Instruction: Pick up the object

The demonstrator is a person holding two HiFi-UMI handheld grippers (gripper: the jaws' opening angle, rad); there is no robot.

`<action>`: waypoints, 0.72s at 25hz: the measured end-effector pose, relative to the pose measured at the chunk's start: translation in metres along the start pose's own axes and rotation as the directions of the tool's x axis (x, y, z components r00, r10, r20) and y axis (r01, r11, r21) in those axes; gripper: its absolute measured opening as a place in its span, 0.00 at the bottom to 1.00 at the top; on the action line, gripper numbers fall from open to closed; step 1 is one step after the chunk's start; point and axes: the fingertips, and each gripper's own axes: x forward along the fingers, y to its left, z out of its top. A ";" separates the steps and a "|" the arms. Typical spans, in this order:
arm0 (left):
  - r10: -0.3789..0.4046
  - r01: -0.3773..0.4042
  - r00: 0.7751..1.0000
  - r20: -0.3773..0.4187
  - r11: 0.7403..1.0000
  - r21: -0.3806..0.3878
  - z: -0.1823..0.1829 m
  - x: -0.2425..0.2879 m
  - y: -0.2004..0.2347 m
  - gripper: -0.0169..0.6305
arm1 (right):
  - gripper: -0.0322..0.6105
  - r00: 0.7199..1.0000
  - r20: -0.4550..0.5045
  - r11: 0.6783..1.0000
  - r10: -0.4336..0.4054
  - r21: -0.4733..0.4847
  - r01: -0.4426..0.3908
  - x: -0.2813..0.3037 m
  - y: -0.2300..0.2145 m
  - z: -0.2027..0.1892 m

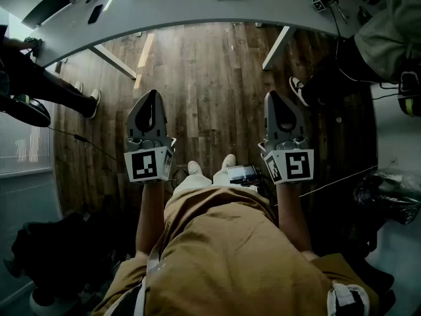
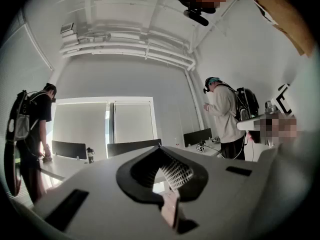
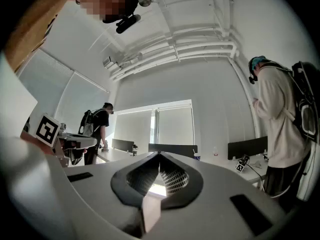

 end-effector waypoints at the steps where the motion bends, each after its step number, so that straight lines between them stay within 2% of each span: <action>1: 0.001 -0.001 1.000 -0.006 1.000 -0.001 -0.001 0.000 -0.004 0.02 | 0.06 1.000 0.000 1.000 0.001 0.004 -0.001 -0.003 -0.003 0.000; 13: 0.026 -0.026 0.999 -0.032 1.000 -0.007 -0.008 0.009 -0.020 0.02 | 0.06 0.999 -0.046 1.000 0.002 0.012 -0.001 -0.007 -0.030 -0.021; 18: 0.003 -0.003 1.000 -0.011 1.000 -0.016 -0.009 0.033 -0.020 0.02 | 0.06 0.998 -0.064 0.999 0.018 -0.034 -0.020 0.014 -0.027 -0.026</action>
